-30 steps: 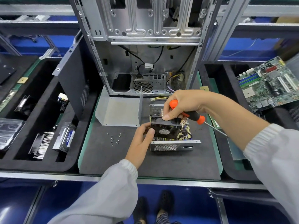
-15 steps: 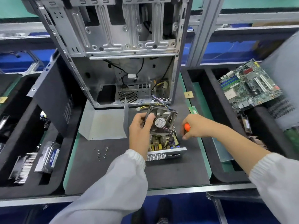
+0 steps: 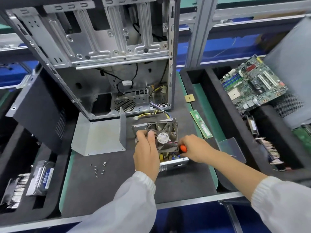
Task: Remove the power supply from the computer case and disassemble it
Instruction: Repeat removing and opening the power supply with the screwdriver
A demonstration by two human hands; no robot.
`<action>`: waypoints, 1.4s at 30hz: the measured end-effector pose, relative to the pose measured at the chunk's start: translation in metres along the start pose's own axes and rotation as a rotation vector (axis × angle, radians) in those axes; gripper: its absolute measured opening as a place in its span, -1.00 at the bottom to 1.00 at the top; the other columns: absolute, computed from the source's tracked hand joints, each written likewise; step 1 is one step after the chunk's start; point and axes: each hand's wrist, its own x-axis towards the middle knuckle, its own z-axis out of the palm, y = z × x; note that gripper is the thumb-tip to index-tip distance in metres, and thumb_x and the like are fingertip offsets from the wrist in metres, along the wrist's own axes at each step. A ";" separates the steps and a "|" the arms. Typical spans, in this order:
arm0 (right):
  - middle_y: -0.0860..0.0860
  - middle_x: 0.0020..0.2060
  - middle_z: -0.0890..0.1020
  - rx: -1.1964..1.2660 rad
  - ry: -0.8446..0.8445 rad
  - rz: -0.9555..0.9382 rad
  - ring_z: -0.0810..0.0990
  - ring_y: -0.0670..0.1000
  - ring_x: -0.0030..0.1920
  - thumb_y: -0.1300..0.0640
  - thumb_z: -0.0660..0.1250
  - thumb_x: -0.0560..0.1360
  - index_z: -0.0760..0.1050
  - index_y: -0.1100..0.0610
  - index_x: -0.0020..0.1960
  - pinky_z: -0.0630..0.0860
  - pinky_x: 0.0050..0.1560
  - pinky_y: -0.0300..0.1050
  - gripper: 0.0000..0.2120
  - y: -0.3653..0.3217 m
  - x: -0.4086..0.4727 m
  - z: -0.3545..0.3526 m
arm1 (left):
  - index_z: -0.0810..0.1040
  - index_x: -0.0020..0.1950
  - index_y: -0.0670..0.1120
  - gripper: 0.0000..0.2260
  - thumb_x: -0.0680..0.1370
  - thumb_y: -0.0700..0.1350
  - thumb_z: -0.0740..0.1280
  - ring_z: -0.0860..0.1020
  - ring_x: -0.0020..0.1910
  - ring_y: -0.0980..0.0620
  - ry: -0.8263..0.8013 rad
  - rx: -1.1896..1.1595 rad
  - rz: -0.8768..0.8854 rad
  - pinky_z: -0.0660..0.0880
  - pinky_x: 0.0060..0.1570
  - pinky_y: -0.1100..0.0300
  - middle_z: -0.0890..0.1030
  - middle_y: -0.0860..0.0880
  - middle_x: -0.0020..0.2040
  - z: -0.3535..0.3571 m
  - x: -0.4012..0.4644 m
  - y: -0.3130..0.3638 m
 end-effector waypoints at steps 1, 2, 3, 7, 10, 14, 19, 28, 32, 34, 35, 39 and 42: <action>0.04 -0.15 0.62 -0.007 0.013 -0.002 0.58 0.16 -0.07 0.09 0.46 0.41 0.58 0.03 -0.06 0.37 -0.22 -0.15 -0.87 0.000 -0.001 0.001 | 0.27 -0.08 0.12 -0.77 0.63 0.18 -0.06 0.49 -0.20 0.14 -0.008 0.033 -0.003 0.32 -0.17 0.05 0.52 0.14 -0.21 0.001 0.000 0.001; 0.06 -0.14 0.63 -0.010 0.021 -0.009 0.58 0.16 -0.08 0.10 0.45 0.41 0.56 0.03 -0.08 0.37 -0.22 -0.15 -0.88 0.000 -0.002 0.002 | 0.27 -0.09 0.12 -0.76 0.62 0.20 -0.06 0.48 -0.21 0.16 -0.011 0.049 -0.013 0.29 -0.20 0.08 0.51 0.15 -0.22 0.001 0.000 0.001; 0.06 -0.14 0.64 -0.012 0.016 -0.027 0.58 0.17 -0.09 0.11 0.44 0.41 0.54 0.02 -0.12 0.36 -0.23 -0.14 -0.91 0.002 -0.002 0.002 | 0.27 -0.11 0.13 -0.76 0.63 0.19 -0.06 0.47 -0.21 0.17 -0.011 0.045 -0.028 0.27 -0.21 0.09 0.51 0.17 -0.22 0.002 0.001 0.002; 0.03 -0.19 0.59 -0.103 -0.038 -0.106 0.56 0.17 -0.11 0.11 0.38 0.43 0.30 -0.07 -0.26 0.32 -0.26 -0.12 -0.74 0.007 -0.003 -0.001 | 0.27 -0.12 0.14 -0.77 0.66 0.16 -0.05 0.46 -0.18 0.17 0.007 0.008 -0.080 0.26 -0.17 0.08 0.50 0.16 -0.18 0.003 0.005 0.002; 0.01 -0.26 0.51 -0.148 -0.050 -0.137 0.55 0.18 -0.13 0.15 0.33 0.43 0.21 -0.02 -0.33 0.31 -0.27 -0.11 -0.68 0.008 -0.002 -0.004 | 0.25 -0.14 0.10 -0.74 0.66 0.17 -0.06 0.47 -0.16 0.08 -0.006 0.011 -0.109 0.29 -0.10 0.03 0.49 0.11 -0.18 0.005 0.008 0.002; 0.09 -0.18 0.57 -0.215 -0.056 -0.145 0.48 0.16 -0.22 0.19 0.30 0.43 0.19 0.03 -0.33 0.29 -0.27 -0.11 -0.69 0.005 0.000 -0.006 | 0.24 -0.15 0.07 -0.70 0.65 0.19 -0.07 0.46 -0.16 -0.01 -0.028 0.016 -0.136 0.29 -0.10 0.02 0.49 0.06 -0.18 0.007 0.011 0.002; 0.07 -0.26 0.48 -0.222 -0.025 -0.098 0.43 0.16 -0.26 0.23 0.30 0.41 0.13 0.00 -0.38 0.29 -0.27 -0.10 -0.62 0.001 0.001 -0.003 | 0.22 -0.16 0.07 -0.70 0.66 0.18 -0.08 0.44 -0.20 0.12 -0.042 0.043 -0.132 0.27 -0.06 0.02 0.48 0.10 -0.22 0.008 0.010 0.003; 0.03 -0.36 0.33 -0.245 -0.052 -0.092 0.39 0.15 -0.30 0.18 0.32 0.40 0.15 0.05 -0.39 0.28 -0.30 -0.10 -0.65 0.004 0.003 -0.003 | 0.21 -0.15 0.05 -0.68 0.62 0.23 -0.11 0.46 -0.22 0.03 -0.081 0.115 -0.090 0.25 -0.12 0.04 0.49 0.08 -0.23 0.010 0.010 0.001; 0.03 -0.37 0.32 -0.249 -0.041 -0.081 0.39 0.15 -0.30 0.22 0.30 0.38 0.16 0.07 -0.38 0.29 -0.29 -0.10 -0.68 0.002 0.001 -0.002 | 0.20 -0.16 0.05 -0.67 0.62 0.23 -0.12 0.45 -0.25 0.13 -0.078 0.142 -0.079 0.26 -0.14 0.04 0.49 0.08 -0.27 0.009 0.008 0.002; 0.01 -0.40 0.29 -0.259 -0.037 -0.080 0.39 0.14 -0.30 0.21 0.31 0.38 0.17 0.07 -0.38 0.29 -0.29 -0.10 -0.68 0.001 0.001 -0.001 | 0.18 -0.18 0.06 -0.68 0.61 0.23 -0.13 0.44 -0.27 0.15 -0.081 0.166 -0.066 0.26 -0.16 0.05 0.48 0.08 -0.29 0.009 0.007 0.003; 0.00 -0.41 0.28 -0.273 -0.035 -0.088 0.40 0.13 -0.31 0.20 0.32 0.38 0.17 0.07 -0.38 0.30 -0.29 -0.10 -0.67 0.000 0.001 -0.002 | 0.18 -0.19 0.06 -0.68 0.60 0.23 -0.14 0.43 -0.28 0.16 -0.078 0.173 -0.060 0.26 -0.16 0.05 0.48 0.08 -0.29 0.009 0.007 0.004; 0.01 -0.39 0.31 -0.277 -0.022 -0.092 0.52 0.18 -0.24 0.19 0.33 0.38 0.15 0.06 -0.39 0.31 -0.29 -0.11 -0.65 0.001 0.001 -0.001 | 0.20 -0.12 0.01 -0.70 0.64 0.17 -0.11 0.43 -0.29 0.15 -0.085 0.218 -0.029 0.29 -0.15 0.05 0.48 0.06 -0.31 0.009 0.007 0.006; 0.07 -0.33 0.40 -0.262 -0.037 -0.098 0.53 0.20 -0.20 0.15 0.34 0.41 0.14 0.07 -0.39 0.29 -0.27 -0.11 -0.62 0.002 0.000 0.001 | 0.22 -0.09 -0.03 -0.70 0.65 0.14 -0.11 0.44 -0.30 0.13 -0.085 0.241 -0.016 0.31 -0.15 0.04 0.49 0.06 -0.31 0.008 0.007 0.007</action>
